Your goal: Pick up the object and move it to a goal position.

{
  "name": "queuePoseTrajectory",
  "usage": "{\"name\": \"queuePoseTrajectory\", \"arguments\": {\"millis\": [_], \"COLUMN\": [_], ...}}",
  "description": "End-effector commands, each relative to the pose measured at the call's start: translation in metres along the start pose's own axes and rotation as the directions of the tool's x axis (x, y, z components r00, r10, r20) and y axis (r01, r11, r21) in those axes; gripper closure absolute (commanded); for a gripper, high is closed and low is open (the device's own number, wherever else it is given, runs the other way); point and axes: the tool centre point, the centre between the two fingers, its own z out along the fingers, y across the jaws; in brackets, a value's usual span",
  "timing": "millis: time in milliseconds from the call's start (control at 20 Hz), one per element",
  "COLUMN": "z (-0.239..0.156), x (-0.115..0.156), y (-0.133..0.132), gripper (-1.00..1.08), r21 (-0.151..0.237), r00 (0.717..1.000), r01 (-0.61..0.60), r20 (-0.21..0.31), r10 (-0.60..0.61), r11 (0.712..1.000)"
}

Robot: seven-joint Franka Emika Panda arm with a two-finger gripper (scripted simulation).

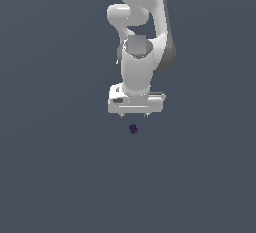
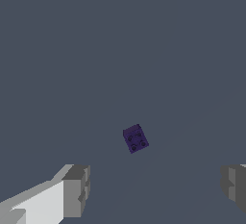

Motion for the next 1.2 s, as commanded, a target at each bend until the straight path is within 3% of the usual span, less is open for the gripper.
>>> {"name": "queuePoseTrajectory", "arguments": {"millis": [0,650,1150], "z": [0.000,-0.009,0.018], "x": [0.000,0.013,0.007], "y": [0.000,-0.005,-0.003], "gripper": [-0.92,-0.92,-0.92], "r21": [0.000,0.029,0.013], "r00": [1.000,0.999,0.997], "r01": [0.000,-0.036,0.078], "r20": [0.000,-0.039,-0.027], "r10": [0.000,0.037,-0.078], "r11": [1.000,0.999,0.997]}}
